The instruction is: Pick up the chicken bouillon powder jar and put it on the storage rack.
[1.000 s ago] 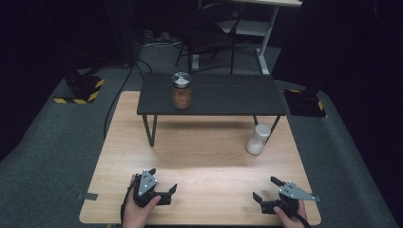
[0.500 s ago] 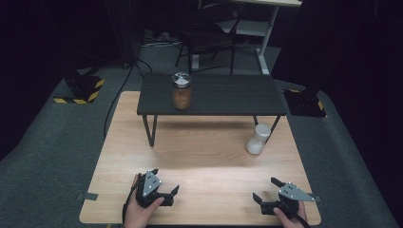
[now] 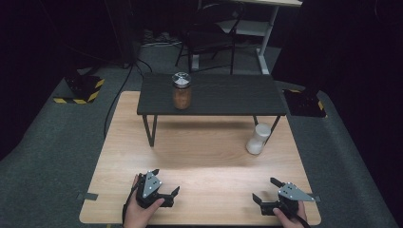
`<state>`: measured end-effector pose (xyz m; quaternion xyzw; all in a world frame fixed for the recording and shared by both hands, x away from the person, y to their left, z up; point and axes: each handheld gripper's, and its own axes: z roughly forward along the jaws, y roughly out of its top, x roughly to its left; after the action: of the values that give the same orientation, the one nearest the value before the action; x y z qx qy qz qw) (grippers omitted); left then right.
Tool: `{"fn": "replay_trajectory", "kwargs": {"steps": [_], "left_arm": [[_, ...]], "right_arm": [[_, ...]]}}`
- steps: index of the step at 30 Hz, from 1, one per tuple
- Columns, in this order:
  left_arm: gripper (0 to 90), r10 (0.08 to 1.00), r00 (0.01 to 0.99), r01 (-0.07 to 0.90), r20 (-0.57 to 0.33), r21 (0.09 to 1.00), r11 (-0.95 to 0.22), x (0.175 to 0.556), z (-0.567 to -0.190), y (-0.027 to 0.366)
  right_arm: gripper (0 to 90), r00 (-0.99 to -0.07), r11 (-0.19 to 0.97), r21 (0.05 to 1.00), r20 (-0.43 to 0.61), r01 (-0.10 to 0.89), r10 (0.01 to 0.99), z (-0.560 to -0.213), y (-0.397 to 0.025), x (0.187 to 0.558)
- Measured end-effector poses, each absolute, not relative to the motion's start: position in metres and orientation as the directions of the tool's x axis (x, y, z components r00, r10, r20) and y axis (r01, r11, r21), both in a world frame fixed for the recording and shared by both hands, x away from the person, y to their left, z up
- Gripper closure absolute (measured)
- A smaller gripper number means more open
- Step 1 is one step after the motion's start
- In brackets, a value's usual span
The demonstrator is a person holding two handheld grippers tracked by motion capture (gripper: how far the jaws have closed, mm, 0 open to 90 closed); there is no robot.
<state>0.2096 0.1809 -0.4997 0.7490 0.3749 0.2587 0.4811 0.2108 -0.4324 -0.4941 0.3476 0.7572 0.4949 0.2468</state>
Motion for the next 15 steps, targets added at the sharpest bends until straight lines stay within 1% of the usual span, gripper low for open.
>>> {"fn": "replay_trajectory", "kwargs": {"steps": [6,11,15], "left_arm": [[0.4,0.813,0.583,0.325,0.012,0.913,-0.246,0.2112,-0.4991,0.1807],[0.4,0.811,0.585,0.327,-0.005,0.916,-0.231,0.2126,-0.5001,0.1830],[0.4,0.809,0.587,0.327,-0.006,0.916,-0.231,0.2143,-0.5000,0.1839]], "right_arm": [[0.0,-0.631,0.245,0.924,-0.006,0.293,0.776,-0.4951,-0.4355,0.2109],[0.0,-0.626,0.257,0.922,-0.020,0.290,0.780,-0.4943,-0.4323,0.2101],[0.0,-0.604,0.252,0.921,-0.024,0.296,0.797,-0.4940,-0.4276,0.2077]]}}
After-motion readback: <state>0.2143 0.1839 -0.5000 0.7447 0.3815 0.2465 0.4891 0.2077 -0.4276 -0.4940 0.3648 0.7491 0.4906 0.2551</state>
